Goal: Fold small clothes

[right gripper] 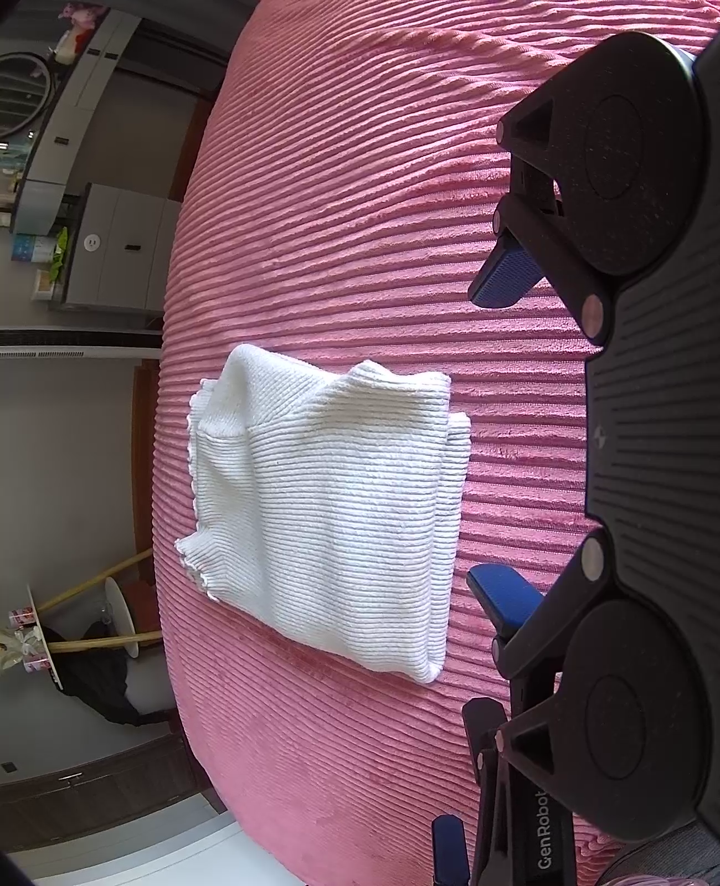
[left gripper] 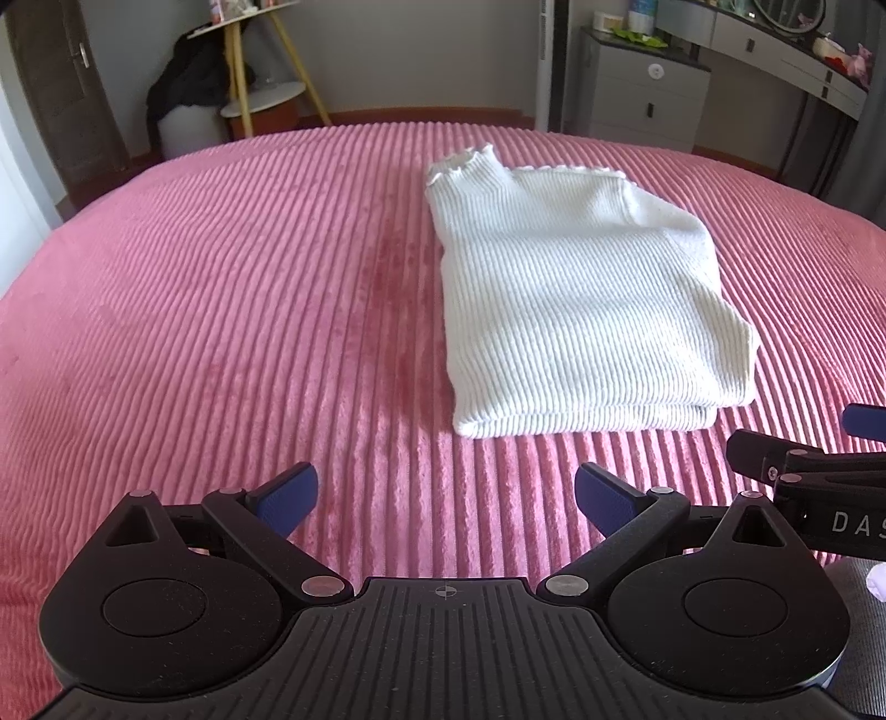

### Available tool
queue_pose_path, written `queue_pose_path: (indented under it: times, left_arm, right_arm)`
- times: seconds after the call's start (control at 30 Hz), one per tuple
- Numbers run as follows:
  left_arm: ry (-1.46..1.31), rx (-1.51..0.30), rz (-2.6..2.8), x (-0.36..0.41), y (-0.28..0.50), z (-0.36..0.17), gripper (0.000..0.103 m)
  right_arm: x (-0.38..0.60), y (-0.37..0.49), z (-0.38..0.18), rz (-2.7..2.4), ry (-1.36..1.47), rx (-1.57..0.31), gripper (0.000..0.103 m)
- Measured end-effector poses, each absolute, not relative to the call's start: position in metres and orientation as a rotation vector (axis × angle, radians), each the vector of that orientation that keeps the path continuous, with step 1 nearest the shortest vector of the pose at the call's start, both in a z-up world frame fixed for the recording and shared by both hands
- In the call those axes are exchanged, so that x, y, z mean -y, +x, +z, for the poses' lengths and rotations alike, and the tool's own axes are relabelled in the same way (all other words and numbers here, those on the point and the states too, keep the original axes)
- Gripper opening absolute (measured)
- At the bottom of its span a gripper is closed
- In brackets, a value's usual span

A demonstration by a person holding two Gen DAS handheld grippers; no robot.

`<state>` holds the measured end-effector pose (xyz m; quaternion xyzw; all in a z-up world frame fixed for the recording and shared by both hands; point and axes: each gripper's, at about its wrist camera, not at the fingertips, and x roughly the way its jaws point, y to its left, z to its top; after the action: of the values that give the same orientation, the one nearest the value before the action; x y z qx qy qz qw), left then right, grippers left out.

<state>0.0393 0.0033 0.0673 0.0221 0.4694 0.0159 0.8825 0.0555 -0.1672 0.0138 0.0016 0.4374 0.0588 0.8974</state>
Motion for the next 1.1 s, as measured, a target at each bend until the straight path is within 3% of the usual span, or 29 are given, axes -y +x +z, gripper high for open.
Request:
queue_pose_path:
  times: [1.1]
  left_arm:
    - [0.06,-0.965,0.026,-0.004,0.0355,0.0664,0.102]
  right_arm:
    - [0.167,0.0529,0.0133,0.119,0.007,-0.902,0.099]
